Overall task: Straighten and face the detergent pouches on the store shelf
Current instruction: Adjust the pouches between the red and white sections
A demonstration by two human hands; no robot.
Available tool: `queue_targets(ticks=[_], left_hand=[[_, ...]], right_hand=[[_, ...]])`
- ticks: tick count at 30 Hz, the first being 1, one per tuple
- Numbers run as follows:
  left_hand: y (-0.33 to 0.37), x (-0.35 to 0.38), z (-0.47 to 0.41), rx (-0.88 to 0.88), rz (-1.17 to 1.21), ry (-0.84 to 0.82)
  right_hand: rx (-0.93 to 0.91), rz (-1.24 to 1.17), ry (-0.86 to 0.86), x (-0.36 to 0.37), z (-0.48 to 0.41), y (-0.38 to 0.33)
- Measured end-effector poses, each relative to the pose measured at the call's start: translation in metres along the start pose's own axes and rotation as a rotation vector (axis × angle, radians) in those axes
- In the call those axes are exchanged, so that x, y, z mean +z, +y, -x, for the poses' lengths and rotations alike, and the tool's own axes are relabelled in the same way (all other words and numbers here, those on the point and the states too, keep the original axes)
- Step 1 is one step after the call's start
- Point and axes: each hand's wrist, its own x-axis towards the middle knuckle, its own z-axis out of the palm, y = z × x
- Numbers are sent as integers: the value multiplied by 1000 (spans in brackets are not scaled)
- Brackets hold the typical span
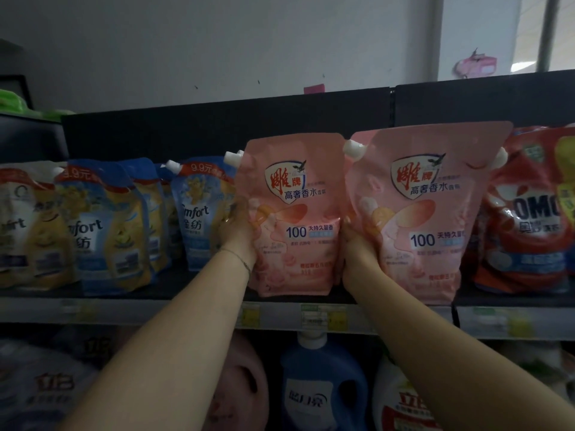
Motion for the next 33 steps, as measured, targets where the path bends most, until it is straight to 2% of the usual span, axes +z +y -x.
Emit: queue_targets(ticks=[7, 11, 15, 21, 23, 26, 28, 30, 33], left_hand=[[1, 1, 5, -8, 69, 27], [-3, 2, 10, 94, 109, 46], [-6, -8, 24, 244, 12, -3], [-4, -29, 41, 435, -262, -131], [-8, -40, 47, 604, -380, -167], [-17, -58, 52, 839, -756, -269], [-19, -64, 56, 833, -1008, -331], [-20, -64, 53, 810, -1156, -376], [-18, -58, 47, 871, -1335, -398]], right_hand=[[-13, 47, 86, 4, -5, 5], [-71, 83, 129, 6, -5, 4], [-202, 258, 87, 6, 2, 6], [-453, 500, 28, 6, 25, 25], [-499, 617, -44, 5, 37, 29], [-724, 911, -156, -2, 53, 36], [-914, 1124, -189, 0, 55, 33], [-1092, 1274, -204, 7, 50, 24], [-1242, 1406, -179, 24, 40, 5]])
